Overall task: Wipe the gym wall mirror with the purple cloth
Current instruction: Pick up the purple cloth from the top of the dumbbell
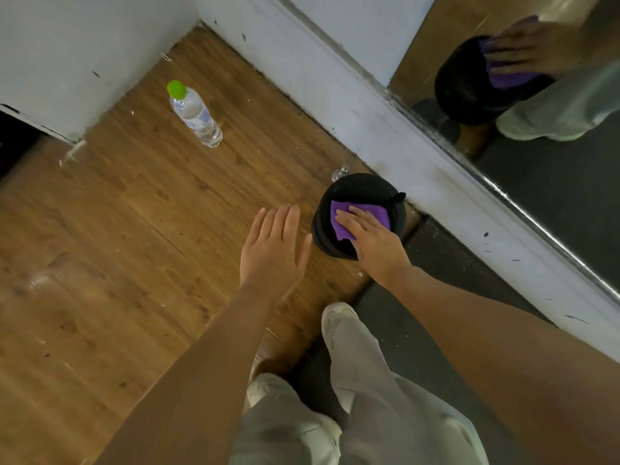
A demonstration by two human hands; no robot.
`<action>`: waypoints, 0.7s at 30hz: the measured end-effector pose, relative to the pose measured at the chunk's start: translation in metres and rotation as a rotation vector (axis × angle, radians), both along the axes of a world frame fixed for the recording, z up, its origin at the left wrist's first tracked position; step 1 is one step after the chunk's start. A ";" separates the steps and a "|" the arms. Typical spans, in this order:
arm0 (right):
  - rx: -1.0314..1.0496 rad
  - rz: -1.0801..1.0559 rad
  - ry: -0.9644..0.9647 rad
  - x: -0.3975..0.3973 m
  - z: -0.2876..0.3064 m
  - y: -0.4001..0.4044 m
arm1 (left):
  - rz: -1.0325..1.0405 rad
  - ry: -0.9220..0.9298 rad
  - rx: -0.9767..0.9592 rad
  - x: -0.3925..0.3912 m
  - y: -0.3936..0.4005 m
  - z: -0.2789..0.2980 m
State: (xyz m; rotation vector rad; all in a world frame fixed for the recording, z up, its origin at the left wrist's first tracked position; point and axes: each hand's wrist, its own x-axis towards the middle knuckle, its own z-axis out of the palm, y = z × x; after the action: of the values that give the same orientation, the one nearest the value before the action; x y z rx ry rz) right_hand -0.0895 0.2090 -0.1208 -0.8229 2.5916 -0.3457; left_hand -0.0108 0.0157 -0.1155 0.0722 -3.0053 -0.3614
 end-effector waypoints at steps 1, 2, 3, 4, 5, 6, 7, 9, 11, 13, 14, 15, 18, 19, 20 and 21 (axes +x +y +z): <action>0.039 0.003 -0.046 -0.003 0.014 -0.003 | -0.006 0.000 0.007 0.000 0.000 0.010; 0.071 0.017 -0.059 -0.006 0.026 -0.004 | -0.009 -0.001 0.013 0.000 0.000 0.022; 0.078 0.031 -0.072 -0.008 0.040 -0.005 | -0.007 -0.005 0.017 0.001 0.001 0.034; 0.075 0.043 -0.075 -0.010 0.055 -0.006 | -0.002 -0.006 0.019 0.002 0.001 0.046; 0.087 0.056 -0.069 -0.013 0.069 -0.006 | 0.003 -0.007 0.019 0.002 0.000 0.059; 0.088 0.065 -0.048 -0.015 0.082 -0.006 | 0.006 -0.005 0.019 0.003 0.000 0.072; 0.059 0.076 -0.023 -0.017 0.098 -0.007 | 0.004 -0.003 0.019 0.002 -0.001 0.086; -0.062 0.120 0.066 -0.021 0.130 -0.008 | -0.005 -0.004 0.012 0.001 -0.004 0.115; -0.154 0.154 0.144 -0.025 0.166 -0.008 | -0.006 -0.004 0.005 -0.002 -0.006 0.146; -0.168 0.181 0.208 -0.030 0.202 -0.009 | -0.003 0.003 0.010 -0.009 -0.008 0.180; -0.173 0.186 0.257 -0.033 0.221 -0.010 | -0.003 0.016 0.016 -0.013 -0.009 0.197; -0.185 0.187 0.306 -0.038 0.239 -0.010 | -0.004 0.038 0.018 -0.018 -0.010 0.215; -0.209 0.203 0.419 -0.053 0.293 -0.010 | -0.008 0.126 -0.006 -0.038 -0.012 0.270; -0.219 0.217 0.461 -0.058 0.309 -0.010 | -0.013 0.149 -0.008 -0.045 -0.013 0.289; -0.232 0.235 0.502 -0.064 0.325 -0.009 | -0.021 0.175 -0.007 -0.053 -0.014 0.307; -0.247 0.256 0.542 -0.069 0.341 -0.009 | -0.035 0.210 -0.009 -0.060 -0.015 0.325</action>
State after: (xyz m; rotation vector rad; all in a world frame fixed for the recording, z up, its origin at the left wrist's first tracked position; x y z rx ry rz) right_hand -0.1587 0.2004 0.2199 -1.4976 2.9086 -0.4174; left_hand -0.0707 0.0007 0.2092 -0.0187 -2.8036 -0.3358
